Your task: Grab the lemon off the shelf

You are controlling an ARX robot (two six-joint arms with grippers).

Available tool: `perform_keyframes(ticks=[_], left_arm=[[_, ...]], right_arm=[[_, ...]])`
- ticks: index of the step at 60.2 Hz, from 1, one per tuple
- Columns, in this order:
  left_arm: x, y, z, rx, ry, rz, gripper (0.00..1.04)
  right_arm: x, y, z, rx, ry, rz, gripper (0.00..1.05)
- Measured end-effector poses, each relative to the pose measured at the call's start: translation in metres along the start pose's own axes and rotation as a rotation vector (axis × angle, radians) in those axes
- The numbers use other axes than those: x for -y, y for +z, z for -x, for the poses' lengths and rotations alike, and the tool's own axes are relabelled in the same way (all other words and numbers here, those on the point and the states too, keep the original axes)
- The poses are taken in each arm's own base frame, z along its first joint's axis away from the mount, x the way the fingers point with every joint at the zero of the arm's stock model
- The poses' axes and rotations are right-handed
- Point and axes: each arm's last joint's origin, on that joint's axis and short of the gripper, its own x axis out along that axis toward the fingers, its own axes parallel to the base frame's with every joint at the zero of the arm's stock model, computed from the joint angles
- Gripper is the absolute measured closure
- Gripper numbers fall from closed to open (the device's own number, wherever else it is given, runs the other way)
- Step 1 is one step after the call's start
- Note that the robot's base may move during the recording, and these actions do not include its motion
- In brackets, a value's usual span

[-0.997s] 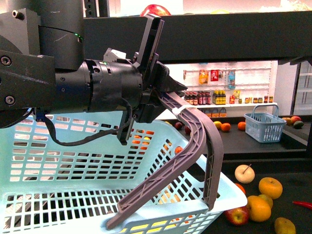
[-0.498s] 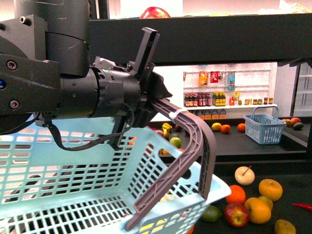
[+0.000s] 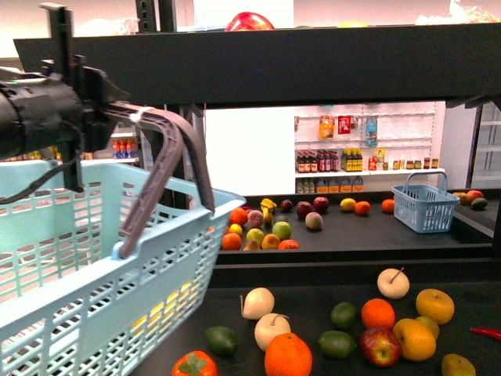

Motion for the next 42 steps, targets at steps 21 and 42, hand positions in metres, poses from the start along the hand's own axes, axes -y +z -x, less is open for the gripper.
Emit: perform_keyframes(ticks=[21, 42], left_arm=[[-0.035, 0.098, 0.047, 0.228, -0.043, 0.001, 0.98], [-0.065, 0.148, 0.086, 0.335, -0.099, -0.005, 0.98]], right_arm=[[0.000, 0.000, 0.000, 0.000, 0.000, 0.000, 0.07], [0.000, 0.000, 0.000, 0.000, 0.000, 0.000, 0.07]])
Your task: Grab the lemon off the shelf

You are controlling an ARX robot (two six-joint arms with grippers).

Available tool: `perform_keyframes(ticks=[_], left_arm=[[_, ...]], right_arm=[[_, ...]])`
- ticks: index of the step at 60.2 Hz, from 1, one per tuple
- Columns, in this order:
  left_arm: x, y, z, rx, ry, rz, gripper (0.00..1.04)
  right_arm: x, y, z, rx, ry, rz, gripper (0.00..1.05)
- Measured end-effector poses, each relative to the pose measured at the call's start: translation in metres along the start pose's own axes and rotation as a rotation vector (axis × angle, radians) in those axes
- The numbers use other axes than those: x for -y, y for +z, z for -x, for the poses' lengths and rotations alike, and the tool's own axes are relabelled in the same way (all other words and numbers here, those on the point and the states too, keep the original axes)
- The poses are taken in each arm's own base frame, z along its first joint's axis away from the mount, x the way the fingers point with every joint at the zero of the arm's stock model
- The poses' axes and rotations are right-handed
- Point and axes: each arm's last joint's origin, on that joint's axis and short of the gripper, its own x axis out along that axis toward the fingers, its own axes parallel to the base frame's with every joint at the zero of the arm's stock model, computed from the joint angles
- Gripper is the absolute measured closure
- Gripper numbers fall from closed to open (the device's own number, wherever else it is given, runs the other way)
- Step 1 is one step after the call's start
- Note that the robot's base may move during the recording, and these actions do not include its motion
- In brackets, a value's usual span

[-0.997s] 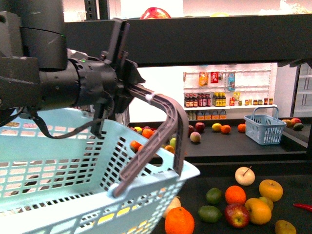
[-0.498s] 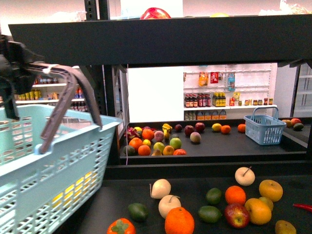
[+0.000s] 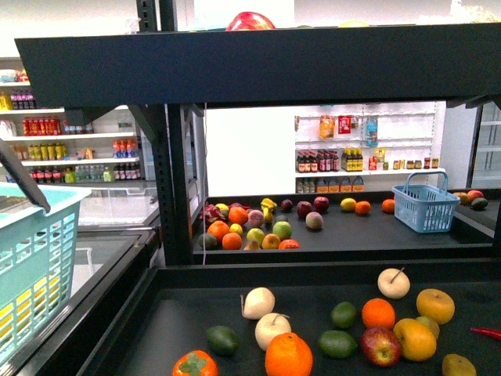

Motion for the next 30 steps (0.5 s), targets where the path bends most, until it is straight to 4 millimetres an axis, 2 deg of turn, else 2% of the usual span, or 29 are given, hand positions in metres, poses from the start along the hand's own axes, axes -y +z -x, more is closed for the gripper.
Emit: perform_keyframes(ticks=[15, 30], left_arm=[[-0.038, 0.017, 0.011, 0.003, 0.043, 0.026, 0.98], [-0.061, 0.021, 0.017, 0.014, 0.079, 0.064, 0.98]], right_arm=[[0.000, 0.000, 0.000, 0.000, 0.000, 0.000, 0.07], [0.000, 0.000, 0.000, 0.000, 0.000, 0.000, 0.07]])
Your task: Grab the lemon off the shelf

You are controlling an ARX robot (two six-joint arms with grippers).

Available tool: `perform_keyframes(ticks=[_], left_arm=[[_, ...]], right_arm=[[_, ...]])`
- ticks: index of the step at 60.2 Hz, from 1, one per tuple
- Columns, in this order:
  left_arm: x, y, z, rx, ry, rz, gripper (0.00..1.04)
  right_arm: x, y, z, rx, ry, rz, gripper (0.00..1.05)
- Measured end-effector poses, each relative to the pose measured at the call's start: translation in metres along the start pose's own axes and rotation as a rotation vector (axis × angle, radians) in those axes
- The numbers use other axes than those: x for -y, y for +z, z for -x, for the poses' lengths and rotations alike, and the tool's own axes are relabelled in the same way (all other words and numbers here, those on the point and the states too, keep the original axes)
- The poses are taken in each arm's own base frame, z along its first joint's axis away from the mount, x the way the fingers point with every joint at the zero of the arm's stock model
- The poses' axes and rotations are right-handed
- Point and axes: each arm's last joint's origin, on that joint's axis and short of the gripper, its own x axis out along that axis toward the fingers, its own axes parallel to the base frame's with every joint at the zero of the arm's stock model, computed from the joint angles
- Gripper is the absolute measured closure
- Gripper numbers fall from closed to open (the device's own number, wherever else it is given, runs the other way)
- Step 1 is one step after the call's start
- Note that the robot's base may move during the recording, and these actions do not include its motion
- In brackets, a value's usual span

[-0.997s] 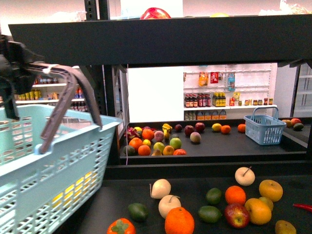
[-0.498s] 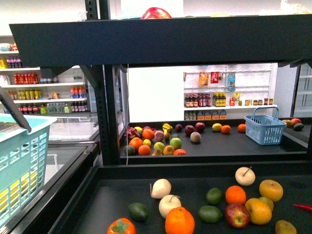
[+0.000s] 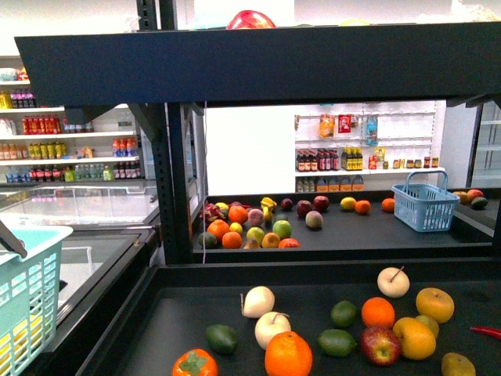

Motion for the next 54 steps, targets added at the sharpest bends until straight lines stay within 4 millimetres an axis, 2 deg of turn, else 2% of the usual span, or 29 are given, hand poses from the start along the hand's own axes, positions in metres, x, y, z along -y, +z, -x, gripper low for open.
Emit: perform_keyframes(ticks=[13, 29, 44, 54], left_arm=[[-0.001, 0.001, 0.001, 0.005, 0.003, 0.013, 0.98], [-0.001, 0.002, 0.001, -0.002, -0.001, 0.007, 0.52], [-0.002, 0.013, 0.009, -0.020, 0.086, -0.133, 0.08], [0.005, 0.016, 0.015, -0.028, 0.150, -0.170, 0.08]], right_arm=[[0.000, 0.000, 0.000, 0.000, 0.000, 0.000, 0.07], [0.000, 0.000, 0.000, 0.000, 0.000, 0.000, 0.07], [0.000, 0.000, 0.000, 0.000, 0.000, 0.000, 0.07], [0.000, 0.000, 0.000, 0.000, 0.000, 0.000, 0.07]])
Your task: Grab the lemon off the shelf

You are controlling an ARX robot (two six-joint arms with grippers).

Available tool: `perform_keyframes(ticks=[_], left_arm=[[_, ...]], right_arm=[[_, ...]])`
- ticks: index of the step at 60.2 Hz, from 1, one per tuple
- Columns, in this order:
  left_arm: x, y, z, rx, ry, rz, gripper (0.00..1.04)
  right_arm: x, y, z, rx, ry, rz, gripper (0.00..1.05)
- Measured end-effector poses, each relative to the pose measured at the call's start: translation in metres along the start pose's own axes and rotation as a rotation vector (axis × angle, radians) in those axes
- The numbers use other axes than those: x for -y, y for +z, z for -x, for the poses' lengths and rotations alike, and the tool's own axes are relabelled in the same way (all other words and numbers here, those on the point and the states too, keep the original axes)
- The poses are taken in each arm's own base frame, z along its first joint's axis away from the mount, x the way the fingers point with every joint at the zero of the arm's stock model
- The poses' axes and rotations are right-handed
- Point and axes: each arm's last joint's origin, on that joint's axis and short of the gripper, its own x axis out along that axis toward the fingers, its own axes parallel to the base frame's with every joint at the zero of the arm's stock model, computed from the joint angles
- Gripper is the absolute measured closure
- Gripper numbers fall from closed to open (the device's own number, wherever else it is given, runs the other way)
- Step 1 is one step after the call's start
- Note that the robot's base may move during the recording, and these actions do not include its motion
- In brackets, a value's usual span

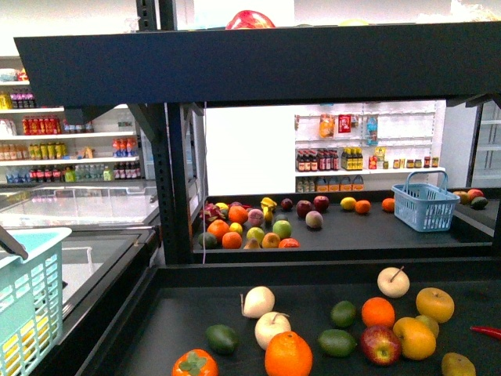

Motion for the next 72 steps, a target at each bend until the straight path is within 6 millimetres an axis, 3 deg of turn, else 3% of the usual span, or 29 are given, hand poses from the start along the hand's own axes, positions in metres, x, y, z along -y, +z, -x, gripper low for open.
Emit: perform_keyframes(ticks=[33, 48, 57, 64, 67, 69, 72], left_arm=[[0.026, 0.006, 0.030, 0.012, 0.081, -0.031, 0.08], [0.055, 0.002, 0.052, -0.011, 0.221, -0.102, 0.08], [0.099, -0.009, 0.080, -0.026, 0.390, -0.344, 0.08], [0.135, -0.035, 0.117, -0.091, 0.459, -0.608, 0.08], [0.151, -0.049, 0.136, -0.120, 0.429, -0.724, 0.09], [0.161, -0.060, 0.150, -0.162, 0.290, -0.869, 0.17], [0.169, -0.076, 0.168, -0.167, 0.214, -1.012, 0.25]], right_arm=[[0.000, 0.000, 0.000, 0.000, 0.000, 0.000, 0.07], [0.000, 0.000, 0.000, 0.000, 0.000, 0.000, 0.07], [0.000, 0.000, 0.000, 0.000, 0.000, 0.000, 0.07], [0.000, 0.000, 0.000, 0.000, 0.000, 0.000, 0.07], [0.000, 0.000, 0.000, 0.000, 0.000, 0.000, 0.07], [0.000, 0.000, 0.000, 0.000, 0.000, 0.000, 0.07], [0.000, 0.000, 0.000, 0.000, 0.000, 0.000, 0.07]])
